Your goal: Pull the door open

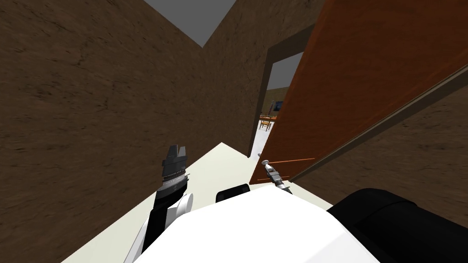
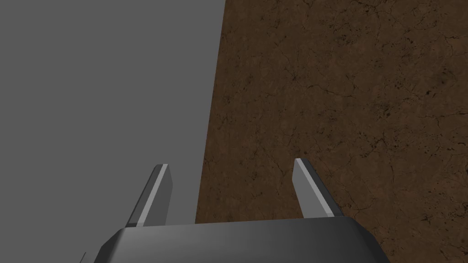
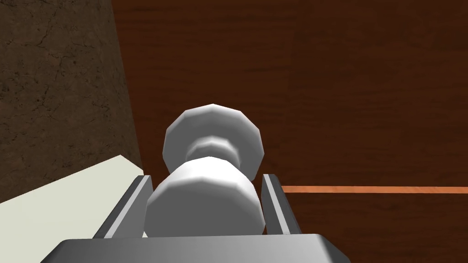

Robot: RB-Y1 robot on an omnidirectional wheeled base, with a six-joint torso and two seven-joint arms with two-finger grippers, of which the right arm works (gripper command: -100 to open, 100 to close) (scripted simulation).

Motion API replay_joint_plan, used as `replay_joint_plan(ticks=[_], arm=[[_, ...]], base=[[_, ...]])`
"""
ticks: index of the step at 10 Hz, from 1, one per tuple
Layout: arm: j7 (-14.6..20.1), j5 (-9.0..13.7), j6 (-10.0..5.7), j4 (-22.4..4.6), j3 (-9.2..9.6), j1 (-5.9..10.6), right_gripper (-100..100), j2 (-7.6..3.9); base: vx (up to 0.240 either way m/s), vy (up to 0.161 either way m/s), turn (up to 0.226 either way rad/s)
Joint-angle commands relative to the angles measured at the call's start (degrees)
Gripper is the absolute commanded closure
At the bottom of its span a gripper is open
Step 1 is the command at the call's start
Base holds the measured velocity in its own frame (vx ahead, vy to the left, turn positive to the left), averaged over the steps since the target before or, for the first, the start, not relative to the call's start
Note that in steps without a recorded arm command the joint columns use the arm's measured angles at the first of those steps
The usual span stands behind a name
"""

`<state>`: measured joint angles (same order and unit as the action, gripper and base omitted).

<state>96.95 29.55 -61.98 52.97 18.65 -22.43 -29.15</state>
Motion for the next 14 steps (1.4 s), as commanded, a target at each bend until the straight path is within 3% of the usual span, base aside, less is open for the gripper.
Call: replay_joint_plan(ticks=[1,7,9,14], arm=[[0.62,-0.34,-0.78,-0.70,0.41,0.06,100,-0.36],[3.10,-1.60,-3.60,-3.12,2.03,0.45,100,-1.82],[3.08,-1.68,-3.51,-3.03,2.11,0.49,100,-1.91],[4.85,-2.49,-6.07,-5.55,3.33,0.93,100,-2.74]], base=[[-0.206,-0.040,0.141],[-0.216,-0.038,0.132],[-0.130,-0.013,0.059],[-0.192,-0.045,0.135]])
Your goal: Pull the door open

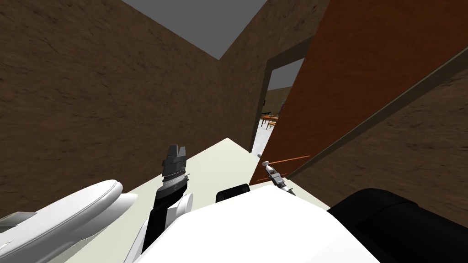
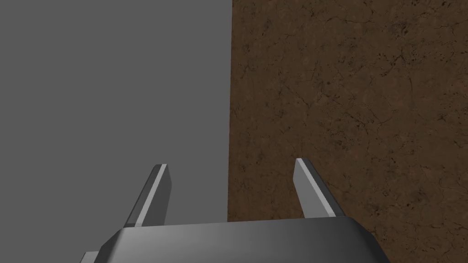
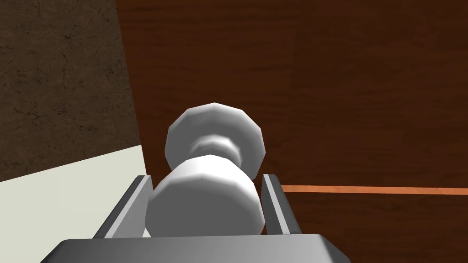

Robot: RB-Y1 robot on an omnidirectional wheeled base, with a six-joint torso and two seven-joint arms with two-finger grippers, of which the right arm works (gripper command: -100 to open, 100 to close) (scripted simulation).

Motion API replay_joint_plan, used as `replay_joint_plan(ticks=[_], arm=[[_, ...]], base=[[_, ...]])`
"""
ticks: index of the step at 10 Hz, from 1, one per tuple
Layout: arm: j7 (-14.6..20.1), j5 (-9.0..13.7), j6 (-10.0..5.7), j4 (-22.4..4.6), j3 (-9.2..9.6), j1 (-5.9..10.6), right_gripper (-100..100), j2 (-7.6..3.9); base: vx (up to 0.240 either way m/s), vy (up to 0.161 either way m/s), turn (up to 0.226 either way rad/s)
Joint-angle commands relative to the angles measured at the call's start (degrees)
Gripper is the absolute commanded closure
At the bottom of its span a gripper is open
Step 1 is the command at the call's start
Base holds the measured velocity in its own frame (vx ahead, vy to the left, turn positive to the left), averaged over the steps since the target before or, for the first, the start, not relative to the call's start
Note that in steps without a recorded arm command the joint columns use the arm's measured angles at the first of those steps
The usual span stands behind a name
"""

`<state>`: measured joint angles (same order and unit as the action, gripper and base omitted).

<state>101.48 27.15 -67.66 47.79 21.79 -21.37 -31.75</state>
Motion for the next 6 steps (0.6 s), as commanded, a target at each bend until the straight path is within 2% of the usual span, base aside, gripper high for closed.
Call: replay_joint_plan(ticks=[1,6], arm=[[0.66,-0.25,-0.91,-0.87,0.42,-0.03,100,-0.32],[2.12,-0.90,-3.10,-2.95,1.39,0.38,100,-1.03]], base=[[-0.216,-0.056,0.150],[-0.190,-0.037,0.119]])
